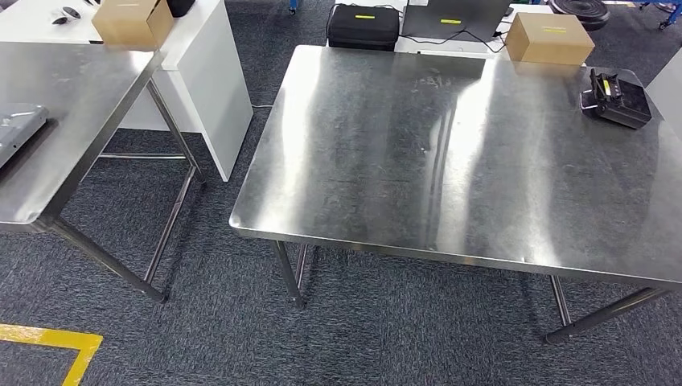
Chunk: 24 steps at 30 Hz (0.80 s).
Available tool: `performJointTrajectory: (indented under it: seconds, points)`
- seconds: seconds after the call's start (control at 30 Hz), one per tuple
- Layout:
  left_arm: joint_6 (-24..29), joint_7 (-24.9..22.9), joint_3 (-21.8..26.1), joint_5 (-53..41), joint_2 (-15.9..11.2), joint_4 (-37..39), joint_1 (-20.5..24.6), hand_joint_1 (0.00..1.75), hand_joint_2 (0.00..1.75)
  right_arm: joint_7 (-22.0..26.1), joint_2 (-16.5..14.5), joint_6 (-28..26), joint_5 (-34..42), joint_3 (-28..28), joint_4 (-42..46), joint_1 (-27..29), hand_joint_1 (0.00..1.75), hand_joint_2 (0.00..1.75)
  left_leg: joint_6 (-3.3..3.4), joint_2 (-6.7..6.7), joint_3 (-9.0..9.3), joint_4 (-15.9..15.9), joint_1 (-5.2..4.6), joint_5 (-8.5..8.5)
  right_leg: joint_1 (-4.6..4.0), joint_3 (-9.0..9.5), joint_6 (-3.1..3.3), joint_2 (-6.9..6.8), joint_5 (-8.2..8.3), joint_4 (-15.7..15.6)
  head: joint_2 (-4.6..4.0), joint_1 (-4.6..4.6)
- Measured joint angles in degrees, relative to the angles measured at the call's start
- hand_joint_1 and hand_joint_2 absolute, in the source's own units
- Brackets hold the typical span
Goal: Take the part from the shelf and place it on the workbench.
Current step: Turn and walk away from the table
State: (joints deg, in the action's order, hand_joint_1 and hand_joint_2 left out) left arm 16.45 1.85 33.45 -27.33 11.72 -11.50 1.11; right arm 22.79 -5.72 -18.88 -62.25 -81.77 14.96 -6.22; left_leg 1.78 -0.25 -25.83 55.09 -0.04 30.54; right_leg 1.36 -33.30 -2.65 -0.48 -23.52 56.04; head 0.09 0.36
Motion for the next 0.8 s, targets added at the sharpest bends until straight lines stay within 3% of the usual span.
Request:
performJointTrajectory:
  seconds: [0.07,0.13,0.2,0.23,0.27,0.3,0.37,0.43,0.47,0.53,0.57,0.6,0.67,0.7,0.73,0.77,0.8]
  points:
    - [-1.3,0.7,0.0,-0.6,-0.2,0.0,0.0,0.0,0.0,-0.3,0.1,-0.1,0.6,-0.3,0.0,0.3,0.0,0.0,1.0,0.31,-0.76,-0.6,0.06,-1.38,-0.06,-0.48,-0.33,0.03,-0.61,0.7,0.0,0.03]
    - [-2.6,1.1,0.0,-1.1,-0.3,0.0,0.0,0.0,0.0,-0.7,0.2,-0.1,1.0,-0.6,0.0,0.5,0.0,0.0,1.94,0.66,-2.01,-1.2,0.18,-2.94,-0.15,-2.23,0.57,0.15,-4.94,5.0,0.0,0.28]
    - [-3.7,1.4,0.0,-1.6,-0.4,0.0,0.0,0.0,0.0,-1.1,0.2,-0.1,1.3,-0.9,0.1,0.7,0.0,0.0,2.31,0.8,-3.64,-1.1,0.0,-4.16,-0.07,-4.25,1.18,0.24,-9.86,12.4,0.0,0.54]
    - [-4.1,1.4,0.0,-1.8,-0.5,0.0,0.0,0.0,0.0,-1.2,0.3,-0.1,1.4,-1.0,0.1,0.7,0.0,0.0,2.27,0.89,-4.51,-1.0,-0.06,-4.79,-0.03,-4.5,0.87,0.24,-10.84,15.4,0.0,0.58]
    - [-4.4,1.4,0.0,-1.9,-0.5,0.0,-0.1,0.0,0.0,-1.3,0.3,-0.1,1.4,-1.1,0.1,0.8,0.0,0.0,2.15,0.95,-5.41,-0.8,-0.07,-5.35,0.02,-3.93,0.21,0.24,-10.58,16.6,0.0,0.57]
    - [-4.5,1.4,0.0,-1.9,-0.5,0.0,-0.1,0.0,0.0,-1.3,0.3,-0.1,1.5,-1.1,0.1,0.8,0.0,0.0,1.96,1.01,-6.36,-0.5,-0.03,-5.87,0.12,-2.29,-0.61,0.24,-9.43,15.7,0.0,0.58]
    - [-4.7,1.5,0.0,-1.9,-0.5,0.0,0.0,0.0,0.0,-1.3,0.4,-0.1,1.5,-1.2,0.1,0.8,0.0,0.0,1.38,1.03,-8.1,0.5,-0.01,-6.67,0.44,3.8,-1.71,0.25,-7.52,8.4,0.0,0.64]
    - [-4.8,1.5,0.0,-1.9,-0.5,-0.1,0.0,0.0,0.0,-1.3,0.3,-0.1,1.5,-1.2,0.1,0.7,0.0,0.0,0.72,1.0,-9.39,1.9,-0.23,-7.34,0.37,8.7,-1.42,0.44,-8.02,0.9,0.01,0.74]
    - [-4.9,1.6,0.0,-1.9,-0.6,-0.1,0.0,0.0,0.0,-1.3,0.3,0.0,1.5,-1.2,0.1,0.7,0.0,0.0,0.47,0.98,-9.77,2.3,-0.34,-7.67,0.19,9.49,-1.08,0.51,-8.58,-0.8,0.02,0.68]
    - [-5.5,1.6,0.0,-1.9,-0.6,0.0,-0.1,0.0,0.0,-1.4,0.2,0.0,1.6,-1.3,0.1,0.8,0.0,0.0,-0.04,0.9,-10.11,2.6,-0.21,-8.25,0.23,8.79,-0.21,0.43,-8.37,-0.8,0.02,0.44]
    - [-5.8,1.6,0.0,-2.0,-0.6,0.0,-0.1,0.0,0.0,-1.5,0.2,0.1,1.6,-1.4,0.1,0.8,0.0,0.0,-0.33,0.82,-10.4,3.0,-0.05,-7.52,0.35,8.37,0.42,0.34,-7.97,-0.7,0.02,0.32]
    - [-6.1,1.6,0.0,-2.0,-0.6,0.0,-0.2,0.0,0.0,-1.5,0.2,0.1,1.6,-1.4,0.1,0.8,0.0,0.0,-0.68,0.77,-10.88,4.3,0.1,-5.67,0.49,7.82,1.18,0.22,-7.41,-0.7,0.02,0.2]
    - [-6.2,1.6,0.0,-2.0,-0.6,0.0,-0.2,0.0,0.0,-1.5,0.2,0.1,1.7,-1.4,0.1,0.8,0.0,0.0,-1.35,0.7,-12.31,10.0,0.36,0.26,0.41,6.46,2.23,0.04,-6.19,-0.7,0.02,-0.06]
    - [-6.3,1.6,0.0,-2.0,-0.6,0.0,-0.2,0.0,0.0,-1.5,0.2,0.1,1.7,-1.4,0.1,0.9,0.0,0.0,-1.59,0.7,-13.03,13.7,0.45,2.82,0.27,5.76,2.41,-0.02,-5.61,-0.6,0.02,-0.13]
    - [-6.3,1.6,0.0,-2.0,-0.6,0.0,-0.2,0.0,0.0,-1.6,0.2,0.1,1.7,-1.5,0.1,0.9,0.0,0.0,-1.72,0.7,-13.37,16.6,0.54,4.08,0.14,5.07,2.42,-0.06,-5.07,-0.6,0.02,-0.15]
    - [-6.5,1.6,0.0,-2.0,-0.6,0.0,-0.2,0.0,0.0,-1.6,0.2,0.2,1.7,-1.5,0.1,1.0,0.0,0.0,-1.7,0.7,-13.1,18.4,0.59,4.12,0.02,4.38,2.38,-0.09,-4.53,-0.5,0.02,-0.17]
    - [-6.6,1.5,0.0,-2.0,-0.6,0.0,-0.2,0.0,0.0,-1.6,0.2,0.3,1.8,-1.5,0.1,1.0,0.0,0.0,-1.49,0.68,-11.75,17.8,0.59,2.91,-0.11,3.77,2.29,-0.09,-4.06,-0.3,0.02,-0.19]
